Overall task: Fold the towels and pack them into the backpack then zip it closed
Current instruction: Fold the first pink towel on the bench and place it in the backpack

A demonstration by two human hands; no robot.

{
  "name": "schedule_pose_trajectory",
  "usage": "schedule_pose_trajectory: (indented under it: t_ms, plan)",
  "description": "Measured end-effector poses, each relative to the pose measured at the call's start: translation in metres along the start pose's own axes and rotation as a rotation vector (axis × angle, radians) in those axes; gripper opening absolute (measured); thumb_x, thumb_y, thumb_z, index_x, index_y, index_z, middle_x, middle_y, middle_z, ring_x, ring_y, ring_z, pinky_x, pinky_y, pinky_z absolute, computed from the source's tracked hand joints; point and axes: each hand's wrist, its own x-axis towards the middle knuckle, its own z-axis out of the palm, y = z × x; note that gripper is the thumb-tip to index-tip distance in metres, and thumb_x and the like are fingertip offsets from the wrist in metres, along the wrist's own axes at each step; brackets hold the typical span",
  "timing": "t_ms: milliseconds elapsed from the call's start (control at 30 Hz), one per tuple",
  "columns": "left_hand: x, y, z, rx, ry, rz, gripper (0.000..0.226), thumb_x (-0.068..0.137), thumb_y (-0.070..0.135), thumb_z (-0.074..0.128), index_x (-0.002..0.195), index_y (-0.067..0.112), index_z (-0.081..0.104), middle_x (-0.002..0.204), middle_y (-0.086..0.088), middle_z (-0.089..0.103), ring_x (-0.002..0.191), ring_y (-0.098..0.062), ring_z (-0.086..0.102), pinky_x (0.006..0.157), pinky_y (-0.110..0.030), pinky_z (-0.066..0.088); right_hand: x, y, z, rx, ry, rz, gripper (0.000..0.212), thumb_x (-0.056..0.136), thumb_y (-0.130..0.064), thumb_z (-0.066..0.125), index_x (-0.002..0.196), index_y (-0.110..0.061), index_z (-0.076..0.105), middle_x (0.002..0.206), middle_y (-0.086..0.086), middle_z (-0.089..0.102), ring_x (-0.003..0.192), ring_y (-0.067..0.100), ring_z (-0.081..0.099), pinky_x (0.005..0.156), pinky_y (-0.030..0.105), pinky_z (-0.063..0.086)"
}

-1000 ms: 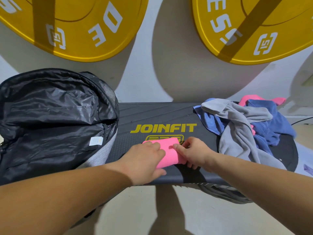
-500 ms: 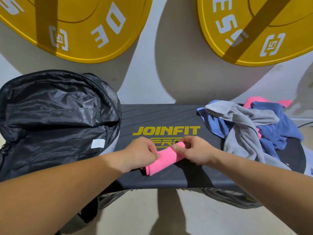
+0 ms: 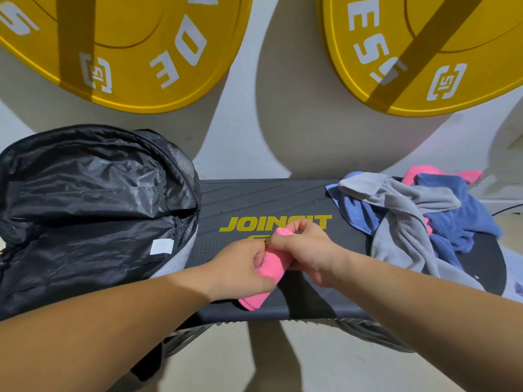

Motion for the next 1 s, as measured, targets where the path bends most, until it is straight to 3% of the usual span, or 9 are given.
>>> schedule_pose_trajectory:
  t_ms: [133,233,367,500,600,667,767,900,1000]
  plan:
    - [-0.005,0.013,-0.017,-0.398,0.017,-0.145,0.04,0.059,0.027,0.087,0.068,0.021,0.048,0.063,0.008,0.043,0.06,-0.013,0.039,0.053,-0.027,0.029,-0.009,-0.015,0.005,0.073,0.065,-0.088,0.036,0.076,-0.01,0.081,0.099,-0.014,0.053,0.089,0.011,0.066,0.073,0.024,0.065,0.066,0.038,0.055]
    - [-0.016,0.023,-0.037,-0.643,-0.03,-0.218,0.042,0.055,0.038,0.089,0.07,0.025,0.051,0.071,-0.002,0.049,0.066,-0.018,0.044,0.06,-0.032,0.031,-0.022,-0.03,0.01,0.044,0.122,-0.143,0.04,0.081,-0.028,0.083,0.107,-0.013,0.056,0.103,0.011,0.072,0.088,0.028,0.072,0.082,0.043,0.061]
    - [-0.038,0.021,-0.077,-0.737,0.029,-0.303,0.039,0.056,0.035,0.088,0.075,0.025,0.056,0.076,-0.006,0.058,0.071,-0.021,0.053,0.066,-0.033,0.037,-0.041,-0.046,0.034,-0.091,0.01,-0.214,0.042,0.091,-0.052,0.066,0.114,-0.017,0.06,0.112,0.008,0.073,0.102,0.027,0.073,0.092,0.052,0.059]
    - [-0.054,-0.009,-0.114,-0.728,0.295,-0.48,0.034,0.075,0.032,0.085,0.088,0.01,0.062,0.085,-0.019,0.072,0.072,-0.029,0.069,0.065,-0.036,0.049,-0.043,-0.056,0.07,-0.348,0.024,-0.183,0.062,0.093,-0.06,0.052,0.137,-0.016,0.051,0.126,0.004,0.063,0.103,0.021,0.066,0.088,0.04,0.058]
    - [-0.057,-0.049,-0.129,-0.712,0.591,-0.624,0.034,0.081,0.03,0.079,0.091,0.003,0.061,0.093,-0.021,0.072,0.075,-0.033,0.07,0.061,-0.032,0.05,-0.033,-0.058,0.101,-0.496,-0.041,-0.196,0.049,0.096,-0.049,0.054,0.124,-0.01,0.057,0.108,0.007,0.065,0.086,0.022,0.06,0.076,0.035,0.052]
    - [-0.057,-0.072,-0.132,-0.706,0.674,-0.682,0.035,0.079,0.03,0.074,0.095,0.003,0.059,0.093,-0.016,0.068,0.073,-0.03,0.066,0.057,-0.027,0.046,-0.019,-0.057,0.12,-0.604,-0.045,-0.242,0.049,0.093,-0.046,0.058,0.127,-0.01,0.057,0.113,0.007,0.066,0.092,0.024,0.062,0.083,0.036,0.053]
    - [-0.055,-0.09,-0.134,-0.689,0.645,-0.737,0.037,0.078,0.03,0.068,0.099,0.003,0.054,0.09,-0.01,0.059,0.071,-0.026,0.057,0.055,-0.027,0.038,0.003,-0.055,0.148,-0.648,-0.011,-0.284,0.054,0.091,-0.043,0.062,0.134,-0.013,0.055,0.124,0.005,0.065,0.11,0.028,0.065,0.098,0.042,0.054]
    - [-0.061,-0.098,-0.133,-0.433,0.477,-0.811,0.041,0.064,0.046,0.062,0.083,0.011,0.055,0.084,-0.005,0.059,0.071,-0.025,0.056,0.058,-0.03,0.037,0.037,-0.058,0.176,-0.6,0.028,-0.349,0.05,0.086,-0.036,0.069,0.128,-0.013,0.055,0.119,0.003,0.067,0.11,0.024,0.064,0.093,0.034,0.051]
    - [-0.063,-0.104,-0.127,-0.428,0.371,-0.779,0.032,0.065,0.035,0.069,0.077,0.009,0.055,0.077,-0.003,0.057,0.065,-0.023,0.054,0.057,-0.028,0.037,0.057,-0.056,0.185,-0.605,0.04,-0.395,0.046,0.082,-0.036,0.071,0.122,-0.018,0.057,0.113,0.0,0.07,0.104,0.023,0.066,0.09,0.036,0.054]
